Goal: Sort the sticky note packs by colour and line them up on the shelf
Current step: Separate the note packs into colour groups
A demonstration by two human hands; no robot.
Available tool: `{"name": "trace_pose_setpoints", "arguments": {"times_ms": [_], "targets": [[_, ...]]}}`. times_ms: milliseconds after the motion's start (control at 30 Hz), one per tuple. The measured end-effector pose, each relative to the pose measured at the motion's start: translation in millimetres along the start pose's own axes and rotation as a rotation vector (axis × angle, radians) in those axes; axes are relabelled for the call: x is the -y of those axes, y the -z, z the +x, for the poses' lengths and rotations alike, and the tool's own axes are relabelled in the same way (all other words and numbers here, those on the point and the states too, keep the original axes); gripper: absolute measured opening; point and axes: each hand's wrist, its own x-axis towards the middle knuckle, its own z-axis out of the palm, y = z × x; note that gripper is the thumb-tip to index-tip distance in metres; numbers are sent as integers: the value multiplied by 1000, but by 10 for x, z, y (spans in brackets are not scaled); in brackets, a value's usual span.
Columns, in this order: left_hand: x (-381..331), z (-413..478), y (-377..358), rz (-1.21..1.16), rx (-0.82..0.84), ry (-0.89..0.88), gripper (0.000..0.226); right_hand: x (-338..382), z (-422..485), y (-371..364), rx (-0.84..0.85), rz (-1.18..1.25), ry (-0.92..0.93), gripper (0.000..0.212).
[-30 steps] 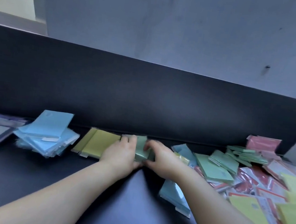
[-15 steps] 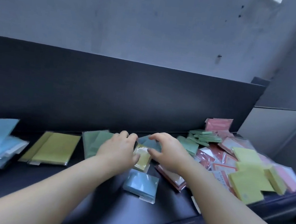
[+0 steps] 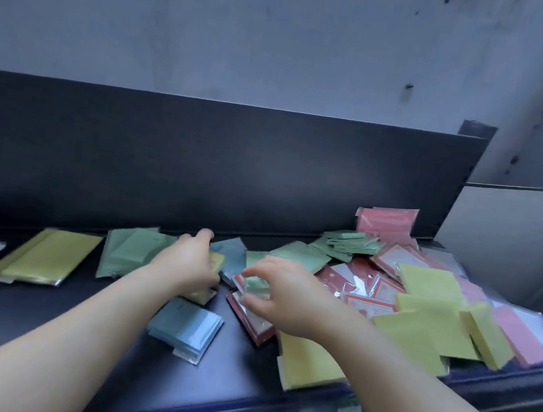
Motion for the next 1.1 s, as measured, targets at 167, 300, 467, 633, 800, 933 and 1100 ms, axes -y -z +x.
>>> {"name": "trace_pose_setpoints", "arguments": {"times_ms": [167, 300, 467, 633, 800, 933, 1100], "targets": [[75, -209, 142, -88, -229, 127, 79, 92, 37, -96, 100, -59, 170, 44], [242, -525, 211, -121, -355, 230, 78, 273, 92, -225, 210, -103, 243, 53], [482, -979, 231, -139, -421, 350, 76, 508, 163, -447, 293, -137, 288, 64], [736, -1287, 335, -128, -442, 455, 78, 710, 299, -524, 309, -80, 304, 65], [1071, -1373, 452, -162, -492, 468, 76, 993, 493, -536, 246, 15, 303, 63], [1441, -1327, 605, -181, -557, 428, 73, 1311, 729, -535, 151, 55, 286, 57], [2028, -1260, 895, -198, -574, 384, 74, 1842, 1135, -599, 63, 125, 236, 50]]}}
